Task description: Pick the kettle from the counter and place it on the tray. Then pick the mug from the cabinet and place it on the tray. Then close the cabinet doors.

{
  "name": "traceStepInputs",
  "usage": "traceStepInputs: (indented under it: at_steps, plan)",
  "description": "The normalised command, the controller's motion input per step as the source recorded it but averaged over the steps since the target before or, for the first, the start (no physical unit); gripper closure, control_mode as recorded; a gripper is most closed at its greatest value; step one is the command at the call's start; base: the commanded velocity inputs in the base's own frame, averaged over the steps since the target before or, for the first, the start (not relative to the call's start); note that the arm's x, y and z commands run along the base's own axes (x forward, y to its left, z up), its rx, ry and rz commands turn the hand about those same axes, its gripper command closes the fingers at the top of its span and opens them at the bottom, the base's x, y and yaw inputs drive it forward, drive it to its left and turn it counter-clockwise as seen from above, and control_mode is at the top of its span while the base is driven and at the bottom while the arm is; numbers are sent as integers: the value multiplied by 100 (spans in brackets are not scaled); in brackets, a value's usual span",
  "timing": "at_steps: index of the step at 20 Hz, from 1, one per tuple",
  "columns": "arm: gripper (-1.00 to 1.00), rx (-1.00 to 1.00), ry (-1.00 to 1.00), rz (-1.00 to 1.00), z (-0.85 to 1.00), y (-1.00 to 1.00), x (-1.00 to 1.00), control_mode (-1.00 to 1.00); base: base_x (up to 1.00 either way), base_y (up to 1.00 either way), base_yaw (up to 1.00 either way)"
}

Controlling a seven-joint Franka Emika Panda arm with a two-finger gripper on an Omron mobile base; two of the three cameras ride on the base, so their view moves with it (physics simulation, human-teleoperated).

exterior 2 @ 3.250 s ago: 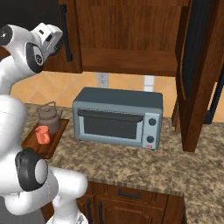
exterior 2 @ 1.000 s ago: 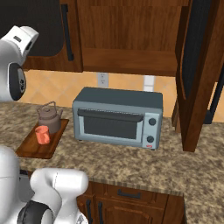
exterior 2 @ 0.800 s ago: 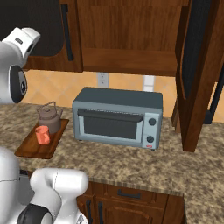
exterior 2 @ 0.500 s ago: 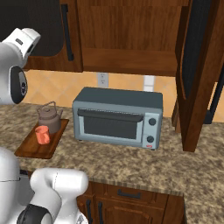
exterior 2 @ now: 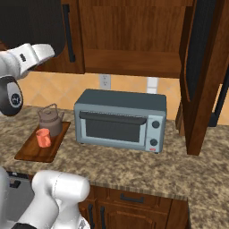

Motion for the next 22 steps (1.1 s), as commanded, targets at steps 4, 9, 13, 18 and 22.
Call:
traceStepInputs:
  at_steps: [4,9,13,18,22]
  plan:
    - [100,66,10,-65,-13,-37,-48,-100,0,0,0]
    - [100,50,14,-15,-7,-73,-15,-100,0,0,0]
    - [100,0,-1,0,0,0,-3,-100,0,0,0]
    - [100,5,1,0,0,-8,0,-100,0,0,0]
    - [100,29,2,0,-50,-42,-7,-100,0,0,0]
